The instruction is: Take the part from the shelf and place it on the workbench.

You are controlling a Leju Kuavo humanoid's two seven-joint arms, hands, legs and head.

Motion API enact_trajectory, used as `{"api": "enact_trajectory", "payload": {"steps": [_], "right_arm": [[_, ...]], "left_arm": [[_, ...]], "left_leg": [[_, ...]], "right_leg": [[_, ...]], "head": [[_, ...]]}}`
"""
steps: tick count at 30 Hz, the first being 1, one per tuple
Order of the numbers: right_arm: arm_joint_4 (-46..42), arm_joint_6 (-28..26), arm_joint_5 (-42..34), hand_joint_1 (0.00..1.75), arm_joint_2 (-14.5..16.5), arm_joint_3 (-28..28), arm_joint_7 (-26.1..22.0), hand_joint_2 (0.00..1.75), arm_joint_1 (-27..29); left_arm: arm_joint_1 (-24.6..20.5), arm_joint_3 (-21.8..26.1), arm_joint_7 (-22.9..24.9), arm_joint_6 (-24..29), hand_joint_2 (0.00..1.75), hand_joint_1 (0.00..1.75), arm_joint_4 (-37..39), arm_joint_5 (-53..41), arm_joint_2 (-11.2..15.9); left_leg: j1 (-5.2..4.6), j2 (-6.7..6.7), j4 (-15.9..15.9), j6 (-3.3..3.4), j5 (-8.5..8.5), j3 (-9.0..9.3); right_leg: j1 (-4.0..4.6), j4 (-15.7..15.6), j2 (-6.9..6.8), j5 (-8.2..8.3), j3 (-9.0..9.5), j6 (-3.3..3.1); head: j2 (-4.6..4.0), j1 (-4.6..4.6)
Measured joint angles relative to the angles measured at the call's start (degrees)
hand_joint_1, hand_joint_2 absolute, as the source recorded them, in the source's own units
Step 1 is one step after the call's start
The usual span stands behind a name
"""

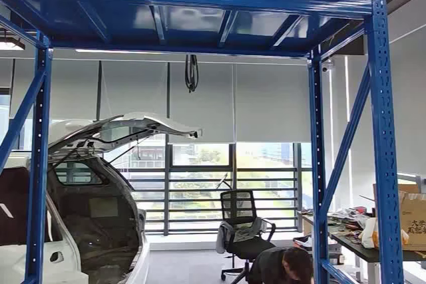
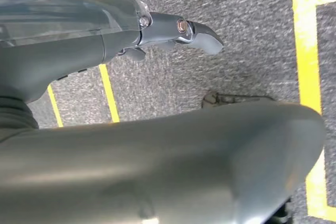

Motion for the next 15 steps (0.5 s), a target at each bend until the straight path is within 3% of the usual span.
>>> {"api": "enact_trajectory", "payload": {"steps": [6, 15], "right_arm": [[-3.3, 1.6, 1.7, 0.0, 0.9, -2.9, -3.9, 0.0, -1.5], [-18.0, 3.9, 1.7, 0.0, 2.3, -2.6, -9.2, 0.0, -3.8]], "left_arm": [[-1.1, 5.6, -1.1, -0.3, 0.0, 0.0, 0.5, -4.9, -0.8], [-2.7, 14.1, -2.9, -0.6, 0.0, 0.0, 1.6, -12.4, -1.9]], "left_leg": [[0.0, 0.0, 0.0, 0.0, 0.0, 0.01], [-0.01, 0.0, 0.0, 0.01, 0.02, 0.01]], "right_leg": [[0.0, 0.0, 0.0, 0.01, 0.0, 0.01], [0.0, 0.0, 0.0, 0.03, 0.01, 0.04]], "head": [[0.0, 0.0], [0.0, 0.0]]}}
